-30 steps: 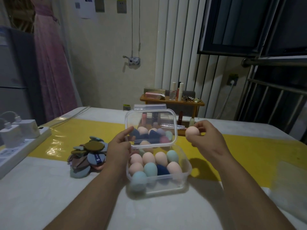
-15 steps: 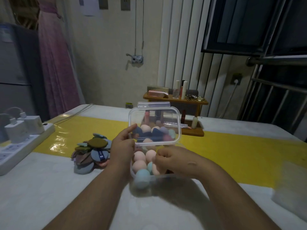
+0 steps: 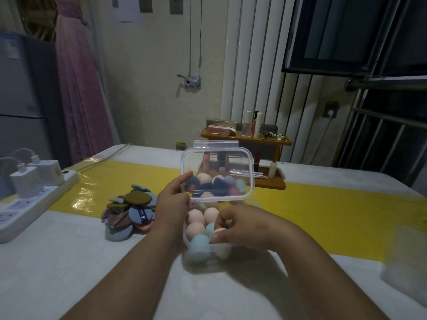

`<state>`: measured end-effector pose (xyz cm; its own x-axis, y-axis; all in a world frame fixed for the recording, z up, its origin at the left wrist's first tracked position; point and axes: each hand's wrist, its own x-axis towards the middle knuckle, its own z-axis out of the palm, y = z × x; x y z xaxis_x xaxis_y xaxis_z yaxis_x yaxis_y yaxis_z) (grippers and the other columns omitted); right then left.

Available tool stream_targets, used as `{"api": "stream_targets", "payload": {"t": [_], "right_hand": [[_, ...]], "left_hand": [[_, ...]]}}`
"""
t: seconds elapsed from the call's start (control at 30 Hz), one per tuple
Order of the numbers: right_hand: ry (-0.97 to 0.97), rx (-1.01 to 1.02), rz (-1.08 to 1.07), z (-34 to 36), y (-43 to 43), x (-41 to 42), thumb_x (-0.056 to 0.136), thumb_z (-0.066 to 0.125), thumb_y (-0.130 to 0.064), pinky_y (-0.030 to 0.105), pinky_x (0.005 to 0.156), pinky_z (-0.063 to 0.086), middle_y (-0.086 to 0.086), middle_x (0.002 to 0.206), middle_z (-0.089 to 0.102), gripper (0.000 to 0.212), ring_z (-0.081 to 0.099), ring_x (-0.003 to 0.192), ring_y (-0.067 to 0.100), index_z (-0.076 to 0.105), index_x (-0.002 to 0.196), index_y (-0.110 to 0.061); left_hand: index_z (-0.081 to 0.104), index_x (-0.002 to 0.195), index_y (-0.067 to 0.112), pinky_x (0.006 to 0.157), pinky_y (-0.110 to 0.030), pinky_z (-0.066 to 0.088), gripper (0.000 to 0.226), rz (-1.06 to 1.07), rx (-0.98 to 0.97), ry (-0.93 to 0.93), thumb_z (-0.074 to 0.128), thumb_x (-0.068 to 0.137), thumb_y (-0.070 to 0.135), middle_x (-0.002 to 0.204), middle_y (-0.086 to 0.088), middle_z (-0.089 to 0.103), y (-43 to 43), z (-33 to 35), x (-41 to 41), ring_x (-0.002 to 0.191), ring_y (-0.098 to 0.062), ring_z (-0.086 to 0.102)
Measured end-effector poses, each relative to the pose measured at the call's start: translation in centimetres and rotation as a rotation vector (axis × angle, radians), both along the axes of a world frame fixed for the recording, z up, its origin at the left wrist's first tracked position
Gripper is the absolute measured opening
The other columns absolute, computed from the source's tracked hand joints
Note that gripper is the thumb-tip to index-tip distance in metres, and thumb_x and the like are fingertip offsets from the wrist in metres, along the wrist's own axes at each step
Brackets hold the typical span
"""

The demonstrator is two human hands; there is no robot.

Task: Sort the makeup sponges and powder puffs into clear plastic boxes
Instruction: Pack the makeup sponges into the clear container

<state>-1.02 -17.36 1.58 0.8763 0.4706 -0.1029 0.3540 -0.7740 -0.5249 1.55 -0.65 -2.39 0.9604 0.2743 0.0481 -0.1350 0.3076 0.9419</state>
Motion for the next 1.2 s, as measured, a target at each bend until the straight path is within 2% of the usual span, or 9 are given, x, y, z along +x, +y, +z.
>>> {"api": "stream_targets", "payload": {"t": [0.23,0.3,0.5,0.67,0.77,0.9,1.0,1.1,1.2], "right_hand": [[0.147,0.099,-0.057,0.6,-0.3,-0.1,0.084,0.062,-0.037,0.026,0.061,0.049,-0.002,0.092,0.065,0.016,0.061,0.085,0.015,0.072,0.085,-0.025],[0.119,0.071,-0.054,0.4,-0.3,0.0,0.086,0.066,-0.032,0.021,0.057,0.048,-0.005,0.091,0.064,0.005,0.061,0.083,0.012,0.067,0.082,-0.029],[0.025,-0.006,-0.110,-0.4,0.2,0.5,0.079,0.077,-0.027,0.020,0.050,0.046,-0.004,0.087,0.065,0.015,0.059,0.076,0.013,0.062,0.078,-0.028],[-0.018,-0.079,-0.120,-0.7,0.8,0.8,0.080,0.079,-0.028,0.027,0.067,0.054,-0.005,0.086,0.068,0.018,0.063,0.084,0.016,0.064,0.070,-0.028],[0.010,-0.043,-0.134,-0.6,0.6,0.7,0.081,0.079,-0.031,0.021,0.057,0.046,-0.010,0.079,0.068,0.006,0.062,0.080,0.012,0.077,0.081,-0.025],[0.046,-0.010,-0.127,-0.2,0.3,0.3,0.082,0.077,-0.035,0.021,0.058,0.047,-0.006,0.086,0.072,0.016,0.064,0.081,0.013,0.080,0.091,-0.023],[0.048,-0.002,-0.110,-0.1,0.2,0.1,0.083,0.075,-0.036,0.021,0.057,0.046,-0.008,0.079,0.068,0.011,0.061,0.077,0.010,0.077,0.084,-0.026],[-0.011,0.025,-0.066,0.0,-0.1,0.0,0.082,0.075,-0.036,0.020,0.056,0.045,-0.010,0.076,0.065,0.012,0.059,0.073,0.008,0.069,0.075,-0.029],[-0.047,0.049,-0.030,0.0,-0.4,-0.1,0.082,0.074,-0.034,0.017,0.058,0.043,-0.013,0.077,0.065,0.012,0.060,0.075,0.006,0.067,0.071,-0.033]], "left_hand": [[0.073,0.111,0.034,0.057,-0.026,0.058,0.069,-0.007,-0.017,0.008,0.034,0.082,-0.015,0.124,-0.011,0.061,0.0,0.1,-0.2,0.097,-0.029,0.067],[0.073,0.110,0.034,0.056,-0.025,0.057,0.069,-0.002,-0.023,0.006,0.034,0.082,-0.015,0.121,-0.010,0.062,-0.1,0.2,-0.3,0.095,-0.028,0.067],[0.072,0.111,0.031,0.054,-0.024,0.055,0.068,0.003,-0.005,-0.010,0.033,0.081,-0.018,0.114,-0.009,0.065,-0.1,0.3,-0.2,0.088,-0.025,0.067],[0.072,0.109,0.032,0.054,-0.023,0.055,0.069,0.007,-0.003,-0.006,0.033,0.081,-0.018,0.116,-0.011,0.063,0.0,0.0,0.1,0.092,-0.025,0.066],[0.073,0.109,0.034,0.055,-0.025,0.056,0.070,0.008,0.009,0.001,0.034,0.080,-0.017,0.120,-0.011,0.063,0.0,-0.1,0.3,0.094,-0.027,0.066],[0.073,0.108,0.038,0.057,-0.027,0.057,0.071,0.017,0.030,0.010,0.035,0.080,-0.015,0.123,-0.008,0.062,0.0,-0.4,0.5,0.098,-0.027,0.065],[0.074,0.105,0.040,0.058,-0.028,0.058,0.071,0.019,0.019,0.007,0.036,0.080,-0.015,0.123,-0.008,0.063,0.1,-0.5,0.6,0.099,-0.028,0.065],[0.075,0.103,0.040,0.068,-0.037,0.060,0.072,0.007,0.007,0.004,0.036,0.080,-0.015,0.121,-0.008,0.064,0.2,-0.6,0.6,0.098,-0.030,0.066],[0.076,0.101,0.038,0.058,-0.031,0.057,0.072,-0.004,-0.015,-0.003,0.035,0.077,-0.017,0.115,-0.008,0.066,0.2,-0.5,0.6,0.091,-0.029,0.068]]}}
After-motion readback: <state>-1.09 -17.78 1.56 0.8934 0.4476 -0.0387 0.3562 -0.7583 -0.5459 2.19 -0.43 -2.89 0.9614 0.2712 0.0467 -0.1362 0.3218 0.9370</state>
